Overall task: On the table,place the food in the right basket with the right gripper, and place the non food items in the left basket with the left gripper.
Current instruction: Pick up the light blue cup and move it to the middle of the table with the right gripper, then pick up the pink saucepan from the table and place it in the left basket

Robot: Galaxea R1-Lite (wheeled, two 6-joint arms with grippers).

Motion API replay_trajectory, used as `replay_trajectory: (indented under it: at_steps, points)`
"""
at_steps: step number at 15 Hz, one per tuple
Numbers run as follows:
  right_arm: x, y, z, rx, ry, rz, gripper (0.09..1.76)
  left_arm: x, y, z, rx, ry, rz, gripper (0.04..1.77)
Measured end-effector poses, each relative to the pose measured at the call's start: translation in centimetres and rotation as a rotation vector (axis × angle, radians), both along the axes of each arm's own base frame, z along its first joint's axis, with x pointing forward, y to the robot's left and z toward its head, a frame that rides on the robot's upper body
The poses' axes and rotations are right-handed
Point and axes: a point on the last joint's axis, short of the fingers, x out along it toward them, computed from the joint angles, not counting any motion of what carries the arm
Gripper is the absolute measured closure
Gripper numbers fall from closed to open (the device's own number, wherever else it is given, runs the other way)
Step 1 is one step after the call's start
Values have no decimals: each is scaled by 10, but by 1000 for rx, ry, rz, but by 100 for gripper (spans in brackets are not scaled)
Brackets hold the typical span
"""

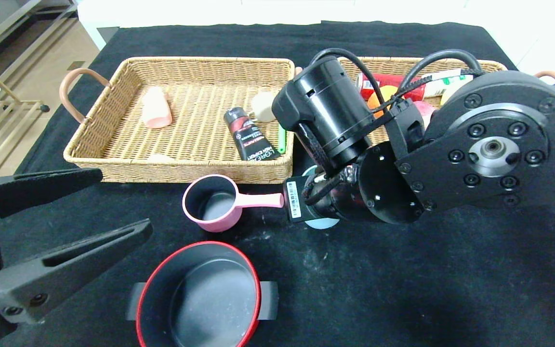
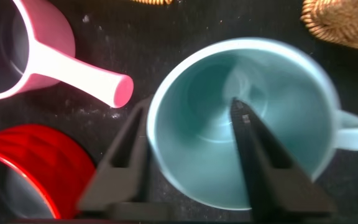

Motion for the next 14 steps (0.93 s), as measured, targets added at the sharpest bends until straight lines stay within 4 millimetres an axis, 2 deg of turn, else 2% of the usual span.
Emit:
replay_trajectory:
  at_steps: [3,6,10,14]
  points:
    - [-7,-4,10,19,-18,9,65,0,0,0,-1,-1,0,9]
    - [-20,-11,28,40,-60,12,49,1,-1,-1,5,9,0,9]
    - [-44,-27,58,79,-117,53,35,2,-1,-1,7,13,1,9]
    - [-59,-47,63,85,-156,86,27,5,-2,-2,11,20,9,9]
